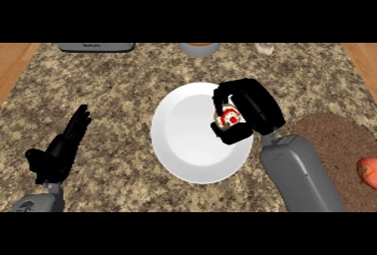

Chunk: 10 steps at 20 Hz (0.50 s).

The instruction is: Pick the cupcake from the placemat and place it in the plate

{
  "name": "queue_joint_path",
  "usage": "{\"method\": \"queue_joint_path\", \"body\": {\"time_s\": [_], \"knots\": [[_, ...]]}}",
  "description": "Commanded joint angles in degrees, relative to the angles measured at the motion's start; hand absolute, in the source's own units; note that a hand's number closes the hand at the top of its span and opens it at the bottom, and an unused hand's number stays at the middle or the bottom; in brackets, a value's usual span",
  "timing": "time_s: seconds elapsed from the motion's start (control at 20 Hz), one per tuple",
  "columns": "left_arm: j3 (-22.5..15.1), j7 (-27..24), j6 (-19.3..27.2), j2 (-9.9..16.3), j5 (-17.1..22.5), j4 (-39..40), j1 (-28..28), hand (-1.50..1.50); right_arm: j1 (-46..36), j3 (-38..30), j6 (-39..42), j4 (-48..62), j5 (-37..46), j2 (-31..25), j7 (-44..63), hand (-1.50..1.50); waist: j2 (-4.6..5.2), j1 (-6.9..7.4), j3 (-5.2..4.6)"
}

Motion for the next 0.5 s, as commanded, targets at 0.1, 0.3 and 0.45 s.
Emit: {"method": "queue_joint_path", "body": {"time_s": [0.1,0.3,0.45], "knots": [[-0.8,-1.4,0.2,-0.6,-1.5,2.1,-1.5,0.00,-1.4,2.8,-12.4,7.8,-7.7,4.7,7.0,1.50,0.18,0.44,0.02],[0.1,0.0,-1.0,-0.5,0.1,-1.1,0.8,0.00,-5.9,7.4,-18.4,18.5,-8.3,4.8,9.3,-1.50,0.09,0.52,0.02],[-2.1,-1.6,1.7,-2.8,-3.1,-1.3,1.2,0.00,-7.3,10.6,-21.6,22.3,-12.9,4.9,11.2,-1.50,0.12,0.78,0.03]]}}
